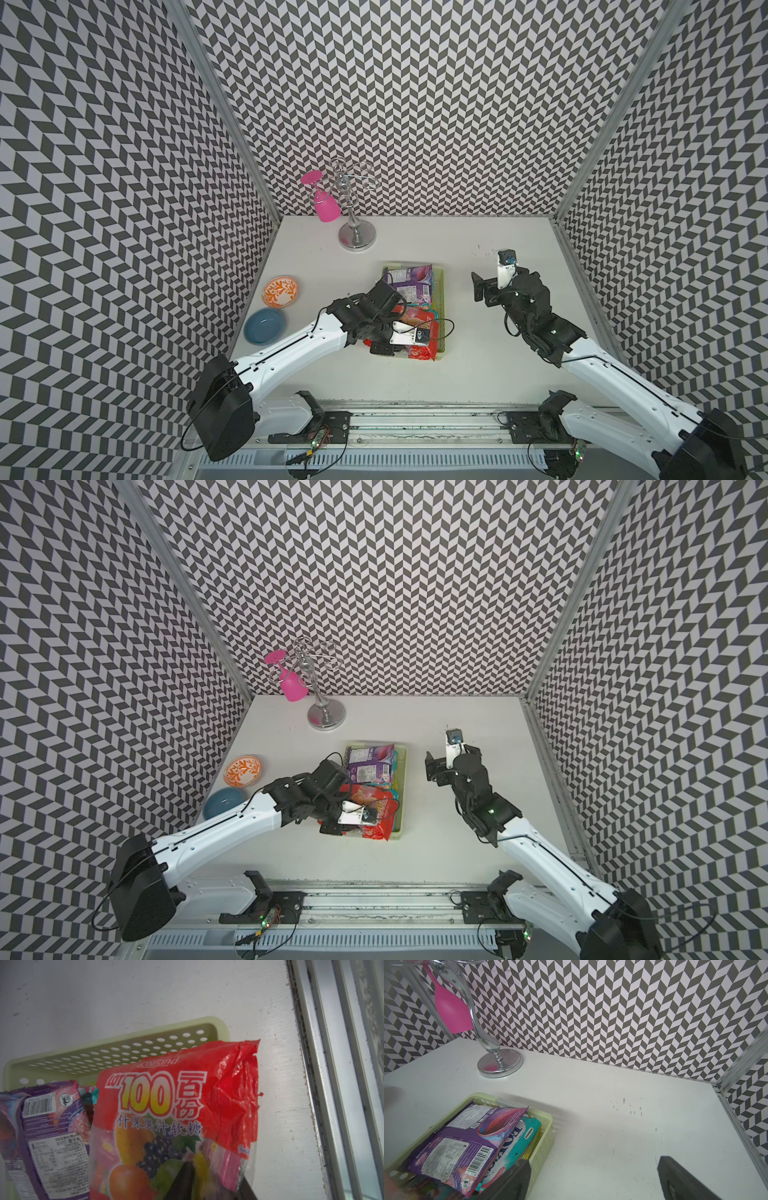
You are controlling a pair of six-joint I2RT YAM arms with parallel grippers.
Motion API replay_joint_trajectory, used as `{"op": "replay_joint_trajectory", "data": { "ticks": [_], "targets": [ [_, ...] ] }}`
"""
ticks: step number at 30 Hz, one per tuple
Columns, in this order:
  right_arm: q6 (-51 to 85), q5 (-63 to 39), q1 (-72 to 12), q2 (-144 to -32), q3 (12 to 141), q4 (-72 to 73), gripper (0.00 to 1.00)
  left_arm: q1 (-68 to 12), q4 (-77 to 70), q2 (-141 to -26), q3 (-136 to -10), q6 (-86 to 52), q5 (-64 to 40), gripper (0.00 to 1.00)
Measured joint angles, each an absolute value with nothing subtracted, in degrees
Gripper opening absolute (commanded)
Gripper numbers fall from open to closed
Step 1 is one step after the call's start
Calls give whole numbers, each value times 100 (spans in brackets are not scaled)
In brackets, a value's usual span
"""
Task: Put the candies in the basket
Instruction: Place the candy in the basket.
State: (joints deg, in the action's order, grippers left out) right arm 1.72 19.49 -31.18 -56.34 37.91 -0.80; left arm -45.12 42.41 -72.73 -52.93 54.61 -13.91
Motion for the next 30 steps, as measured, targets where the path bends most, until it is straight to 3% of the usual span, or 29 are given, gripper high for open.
{"op": "replay_joint_trajectory", "data": {
  "ticks": [20,30],
  "targets": [
    [176,1907,-3094,-5647,3787,-80,99,-4849,3282,-7391,-4967,5376,-934,38],
    [174,1905,-3094,-5671,3787,-80,99,-4545,4320,-7065,-5137,5791,-2121,49]
  ]
}}
